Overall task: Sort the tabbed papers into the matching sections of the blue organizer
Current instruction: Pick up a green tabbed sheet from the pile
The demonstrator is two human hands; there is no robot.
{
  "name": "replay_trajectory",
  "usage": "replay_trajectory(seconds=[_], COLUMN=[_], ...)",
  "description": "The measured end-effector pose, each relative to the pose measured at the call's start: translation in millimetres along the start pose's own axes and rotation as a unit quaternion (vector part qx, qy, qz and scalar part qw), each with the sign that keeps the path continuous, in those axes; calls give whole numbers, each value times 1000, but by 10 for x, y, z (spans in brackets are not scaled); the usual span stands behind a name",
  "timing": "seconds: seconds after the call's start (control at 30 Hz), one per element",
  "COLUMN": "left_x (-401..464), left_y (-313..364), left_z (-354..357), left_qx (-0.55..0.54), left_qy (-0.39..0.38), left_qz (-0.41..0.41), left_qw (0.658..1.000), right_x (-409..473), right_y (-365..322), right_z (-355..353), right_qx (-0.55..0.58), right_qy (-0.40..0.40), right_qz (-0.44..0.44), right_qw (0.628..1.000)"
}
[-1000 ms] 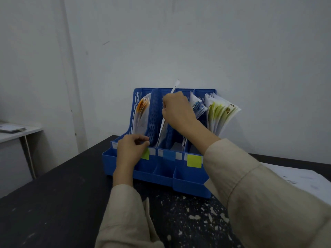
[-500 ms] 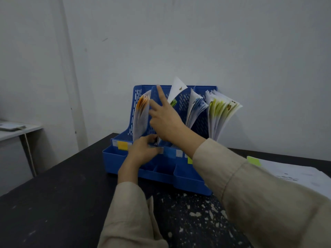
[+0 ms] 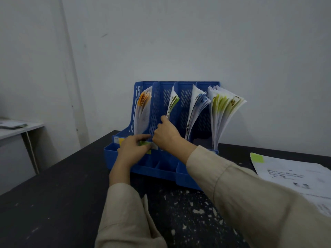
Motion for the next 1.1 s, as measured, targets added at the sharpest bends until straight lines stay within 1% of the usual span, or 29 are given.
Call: replay_trajectory(seconds=[0.17, 0.23, 0.3, 0.37, 0.43, 0.67, 0.73, 0.8, 0.87, 0.97, 1.0, 1.03, 1.1], left_x=[5, -2, 1, 0, -2, 23, 45, 62, 38, -15, -22, -38, -74], left_y=[-20, -14, -14, -14, -10, -42, -52, -21, 104, 385, 480, 578, 770], left_z=[-7, -12, -12, -9, -4, 3, 1, -12, -39, -59, -58, -28, 64], left_qx=[-15, -16, -17, -20, -18, -31, -39, -40, -45, -51, -55, -61, -67], left_qy=[-4, -6, -10, -13, -14, 0, 12, 32, 64, 111, 113, 106, 73], left_qz=[-3, -3, -8, -17, -17, 4, 15, 38, 77, 141, 162, 182, 222], left_qw=[1000, 1000, 1000, 1000, 1000, 1000, 999, 998, 994, 982, 979, 976, 970], right_x=[-13, -15, -20, -27, -35, -29, -86, -202, -369, -689, -791, -907, -1121], right_y=[32, 72, 121, 168, 184, 137, 158, 197, 224, 269, 286, 307, 375], right_z=[-77, -64, -58, -59, -52, 31, 58, 60, 83, 218, 285, 363, 498], right_qx=[45, 27, -2, -1, 20, 39, 39, 57, 104, 154, 171, 190, 222], right_qy=[7, 36, 69, 90, 95, 110, 146, 198, 245, 345, 369, 377, 373], right_qz=[-18, -2, 36, 59, 58, 49, 61, 79, 100, 159, 178, 192, 220], right_qw=[999, 999, 997, 994, 994, 992, 987, 975, 959, 912, 896, 886, 874])
Point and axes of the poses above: each hand's wrist, its own x-axis towards the middle knuckle, its own z-axis out of the palm, y = z × x, the point moved 2 cm from there along x, towards the middle knuckle, and after that the axes turned 5 degrees about y, right-handed, at the moved point
